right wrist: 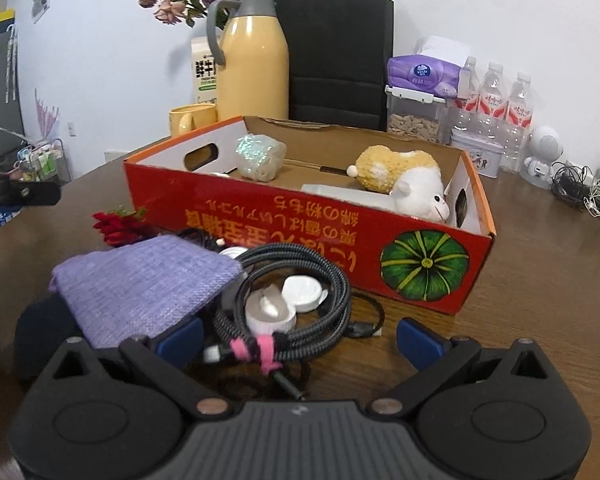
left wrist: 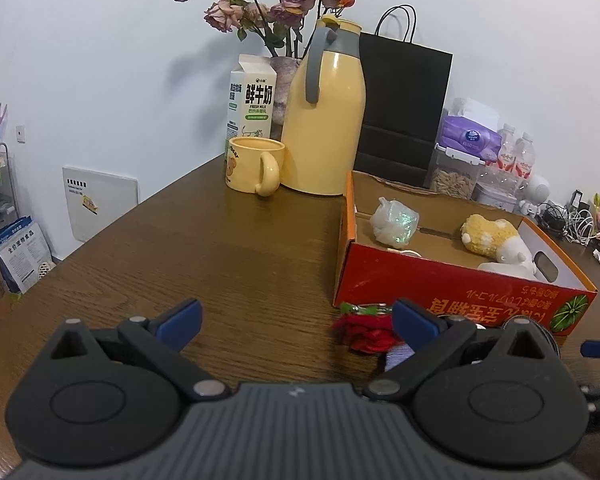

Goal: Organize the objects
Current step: 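Move both tools back toward the loose clutter beside the box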

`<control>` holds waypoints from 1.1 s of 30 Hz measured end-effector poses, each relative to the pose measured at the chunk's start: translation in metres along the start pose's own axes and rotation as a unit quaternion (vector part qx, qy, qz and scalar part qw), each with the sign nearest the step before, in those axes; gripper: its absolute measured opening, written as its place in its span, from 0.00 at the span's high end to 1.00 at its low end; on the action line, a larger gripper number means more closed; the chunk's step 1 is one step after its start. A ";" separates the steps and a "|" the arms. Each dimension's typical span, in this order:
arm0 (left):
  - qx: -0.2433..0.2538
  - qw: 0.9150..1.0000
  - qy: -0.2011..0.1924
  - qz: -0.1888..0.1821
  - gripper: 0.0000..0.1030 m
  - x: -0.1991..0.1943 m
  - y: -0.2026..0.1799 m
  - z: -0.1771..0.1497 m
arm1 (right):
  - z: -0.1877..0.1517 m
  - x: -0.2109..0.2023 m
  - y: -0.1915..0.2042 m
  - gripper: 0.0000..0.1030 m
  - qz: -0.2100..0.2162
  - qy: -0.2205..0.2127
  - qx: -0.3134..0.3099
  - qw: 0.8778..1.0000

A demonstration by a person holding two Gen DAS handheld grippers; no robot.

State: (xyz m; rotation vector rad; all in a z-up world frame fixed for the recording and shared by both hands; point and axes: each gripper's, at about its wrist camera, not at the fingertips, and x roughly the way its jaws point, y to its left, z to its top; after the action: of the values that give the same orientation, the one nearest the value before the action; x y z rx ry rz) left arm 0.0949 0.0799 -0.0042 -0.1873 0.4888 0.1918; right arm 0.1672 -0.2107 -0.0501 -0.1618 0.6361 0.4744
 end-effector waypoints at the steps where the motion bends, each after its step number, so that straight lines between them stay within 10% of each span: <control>1: 0.000 1.000 0.000 0.001 0.00 0.000 0.000 0.000 | 0.002 0.003 0.000 0.00 -0.002 0.001 0.001 1.000; 13: -0.016 1.000 0.010 0.012 0.00 0.008 0.011 -0.002 | 0.010 0.036 0.005 0.00 0.005 0.031 -0.009 0.999; 17: -0.017 1.000 0.013 0.013 0.00 0.010 0.012 -0.003 | 0.008 0.036 0.004 0.13 0.015 0.023 -0.006 1.000; 33: 0.028 0.999 0.028 0.012 0.00 0.033 -0.001 0.006 | -0.004 0.009 0.004 0.14 -0.046 -0.037 -0.021 0.998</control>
State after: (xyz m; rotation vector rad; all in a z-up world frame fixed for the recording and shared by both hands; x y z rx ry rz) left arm 0.1268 0.0850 -0.0148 -0.1330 0.5517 0.1967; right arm 0.1692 -0.2047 -0.0587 -0.2118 0.5439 0.4039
